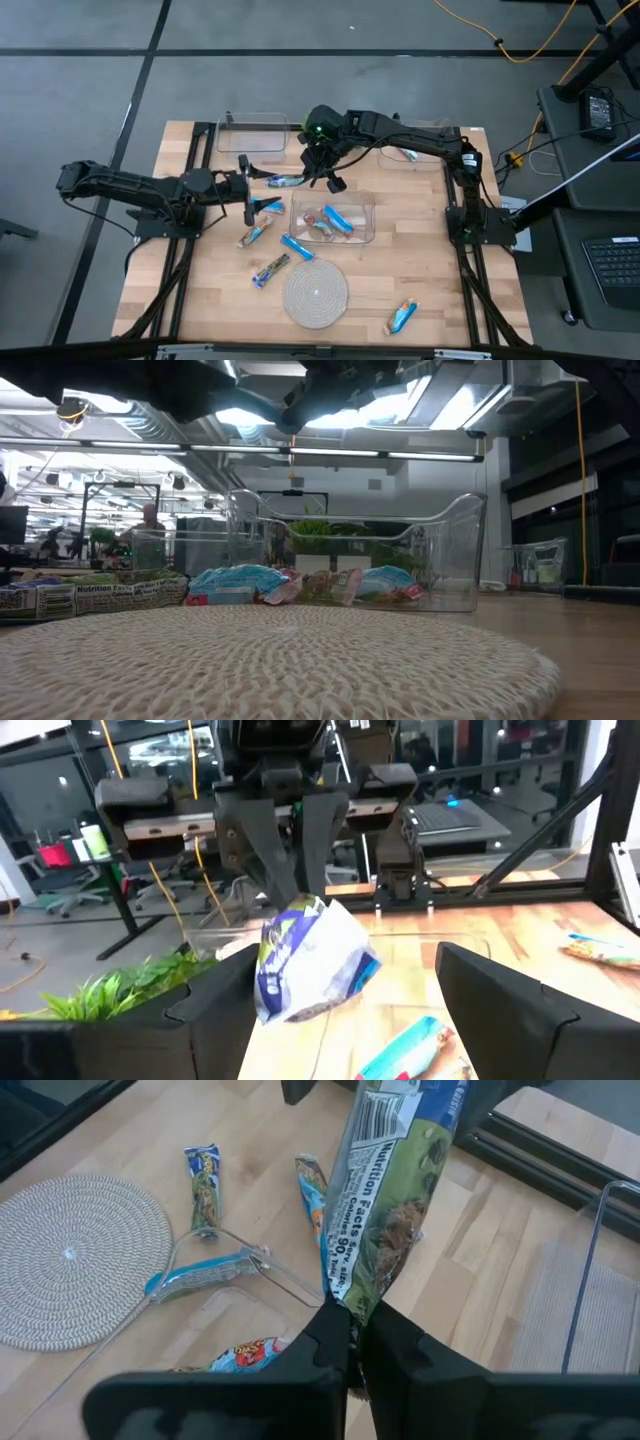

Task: Pick and place Granola Bars by type
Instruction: Put the right blue granola bar into the left transparent bin

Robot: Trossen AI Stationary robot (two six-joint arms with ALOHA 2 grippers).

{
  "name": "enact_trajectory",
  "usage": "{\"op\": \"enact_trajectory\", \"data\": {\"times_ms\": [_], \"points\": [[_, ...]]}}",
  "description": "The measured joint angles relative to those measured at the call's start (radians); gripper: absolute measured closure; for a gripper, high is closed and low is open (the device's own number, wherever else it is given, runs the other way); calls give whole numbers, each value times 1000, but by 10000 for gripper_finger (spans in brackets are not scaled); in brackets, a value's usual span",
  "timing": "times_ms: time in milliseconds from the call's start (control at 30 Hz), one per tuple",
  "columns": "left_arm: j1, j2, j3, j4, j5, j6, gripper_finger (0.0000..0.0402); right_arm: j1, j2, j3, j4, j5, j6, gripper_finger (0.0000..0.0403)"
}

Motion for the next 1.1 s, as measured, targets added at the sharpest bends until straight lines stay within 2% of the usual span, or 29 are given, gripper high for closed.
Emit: {"op": "enact_trajectory", "data": {"times_ms": [167, 367, 867, 1000, 1100], "points": [[0, 0, 0, 26, 0, 0, 138, 0, 0, 0, 0, 0, 0, 381], [0, 0, 0, 25, -15, 0, 183, 0, 0, 0, 0, 0, 0, 381], [0, 0, 0, 25, -55, 10, 362, 0, 0, 0, 2, 1, 1, 381], [0, 0, 0, 25, -55, 10, 372, 1, 0, 0, 2, 1, 0, 377], [0, 0, -1, 24, -57, 10, 369, 1, -2, 0, 1, 1, 0, 358]]}}
